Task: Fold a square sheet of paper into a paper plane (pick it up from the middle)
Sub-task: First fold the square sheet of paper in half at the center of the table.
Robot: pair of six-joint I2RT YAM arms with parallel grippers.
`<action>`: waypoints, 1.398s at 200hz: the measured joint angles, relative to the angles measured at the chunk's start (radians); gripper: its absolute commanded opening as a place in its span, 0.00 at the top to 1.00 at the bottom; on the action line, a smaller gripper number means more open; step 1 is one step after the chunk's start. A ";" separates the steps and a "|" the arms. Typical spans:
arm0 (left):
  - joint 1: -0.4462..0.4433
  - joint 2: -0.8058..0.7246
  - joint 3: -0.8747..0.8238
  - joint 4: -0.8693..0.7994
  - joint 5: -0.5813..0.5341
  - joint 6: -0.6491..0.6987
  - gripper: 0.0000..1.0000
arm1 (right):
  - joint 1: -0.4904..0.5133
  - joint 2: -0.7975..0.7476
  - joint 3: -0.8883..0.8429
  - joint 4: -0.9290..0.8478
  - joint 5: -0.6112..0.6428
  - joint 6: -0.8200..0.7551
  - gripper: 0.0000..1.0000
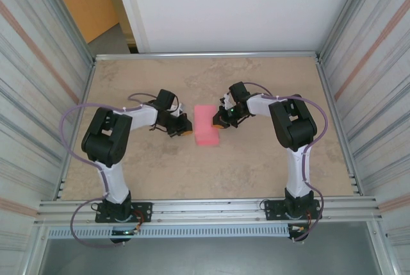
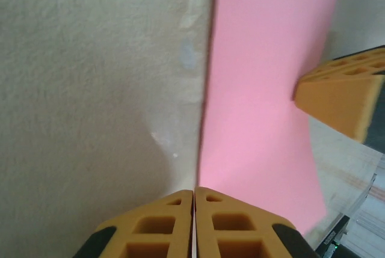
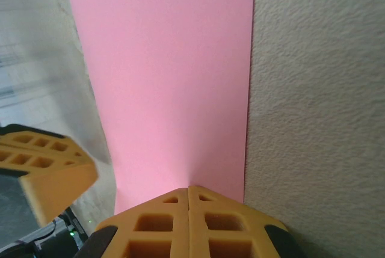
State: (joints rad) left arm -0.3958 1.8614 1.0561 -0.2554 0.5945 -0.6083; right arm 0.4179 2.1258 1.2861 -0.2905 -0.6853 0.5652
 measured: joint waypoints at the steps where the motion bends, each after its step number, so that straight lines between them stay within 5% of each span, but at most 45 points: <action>1: -0.001 -0.001 0.000 0.001 0.000 0.000 0.90 | 0.000 0.000 0.000 0.000 0.000 0.000 0.97; 62: -0.102 0.023 0.025 0.075 0.031 -0.078 0.90 | 0.000 0.000 0.000 0.000 0.000 -0.001 0.97; 228: -0.035 -0.010 -0.051 -0.001 0.005 -0.072 0.91 | 0.000 0.000 0.000 0.002 -0.001 -0.001 0.97; 279: -0.102 -0.038 -0.043 0.054 0.008 -0.117 0.92 | -0.001 0.000 -0.002 0.005 -0.005 -0.001 0.97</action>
State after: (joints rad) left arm -0.4976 1.8233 1.0134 -0.2012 0.6022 -0.7258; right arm 0.4168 2.1258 1.2839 -0.2855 -0.6899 0.5644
